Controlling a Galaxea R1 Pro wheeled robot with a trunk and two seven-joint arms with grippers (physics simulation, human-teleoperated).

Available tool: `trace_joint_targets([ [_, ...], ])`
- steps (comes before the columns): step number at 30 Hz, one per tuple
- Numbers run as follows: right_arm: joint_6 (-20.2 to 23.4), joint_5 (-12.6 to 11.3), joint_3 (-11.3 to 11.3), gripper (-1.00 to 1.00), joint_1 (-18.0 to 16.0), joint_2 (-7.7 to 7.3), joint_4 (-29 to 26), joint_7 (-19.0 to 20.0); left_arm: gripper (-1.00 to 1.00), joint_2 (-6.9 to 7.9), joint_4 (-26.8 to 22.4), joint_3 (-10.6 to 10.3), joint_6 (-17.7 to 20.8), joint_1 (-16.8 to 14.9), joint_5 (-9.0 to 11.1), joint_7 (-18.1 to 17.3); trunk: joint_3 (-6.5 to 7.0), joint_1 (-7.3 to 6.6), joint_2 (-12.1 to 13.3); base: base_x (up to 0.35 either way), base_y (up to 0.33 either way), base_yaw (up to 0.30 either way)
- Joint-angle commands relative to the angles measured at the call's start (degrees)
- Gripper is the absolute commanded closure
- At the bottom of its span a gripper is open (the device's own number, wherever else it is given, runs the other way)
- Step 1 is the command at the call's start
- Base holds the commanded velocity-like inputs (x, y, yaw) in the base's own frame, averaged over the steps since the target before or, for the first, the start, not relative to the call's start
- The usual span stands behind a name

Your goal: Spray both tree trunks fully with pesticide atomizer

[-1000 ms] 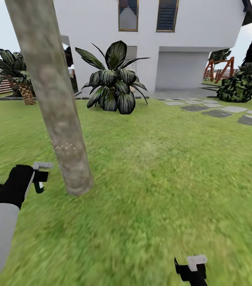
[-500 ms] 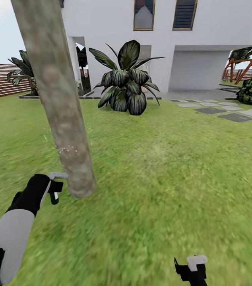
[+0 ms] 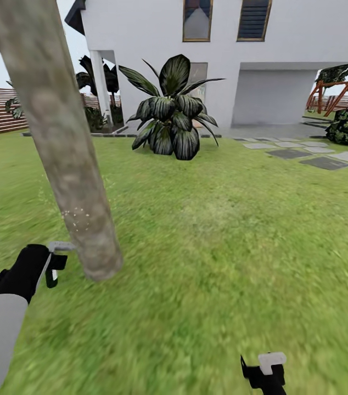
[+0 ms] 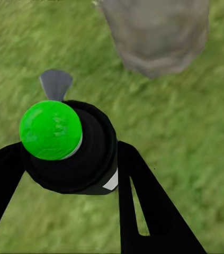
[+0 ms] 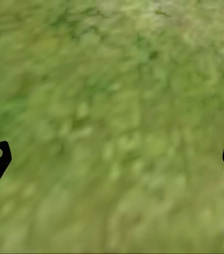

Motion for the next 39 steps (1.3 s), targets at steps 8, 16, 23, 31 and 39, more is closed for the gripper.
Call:
trace_joint_targets([
  [8, -0.02, 0.03, 0.0, -1.0, 0.01, -0.09, 0.0, 0.06, 1.0, -7.49, -1.13, -0.43, 0.14, -0.42, 0.18, 0.13, 0.0, 0.0, 0.0, 0.064, -0.002, 0.0],
  [16, 0.01, 0.03, 0.0, -1.0, -0.02, -0.08, 0.0, 0.06, 1.0, -1.8, -5.04, -0.13, 0.22, 0.16, -0.05, -0.03, 0.0, 0.0, 0.0, 0.0, 0.0, 0.0],
  [23, 0.01, 0.03, 0.0, -1.0, -0.01, -0.06, 0.0, 0.06, 1.0, -8.1, -3.1, -0.19, -3.41, 3.05, -0.17, 1.55, 0.0, 0.0, 0.0, 0.0, 0.0, 0.0],
  [31, 0.01, 0.03, 0.0, -1.0, 0.0, -0.02, 0.0, 0.06, 1.0, -2.61, 2.95, 0.55, -7.84, 3.27, 0.08, 2.24, 0.0, 0.0, 0.0, 0.0, 0.0, 0.0],
  [39, 0.01, 0.0, 0.0, -1.0, -0.02, 0.0, 0.0, 0.06, 1.0, -4.11, 4.86, 0.64, -11.02, 3.89, 0.11, 2.83, 0.0, 0.0, 0.0, 0.126, -0.158, 0.051],
])
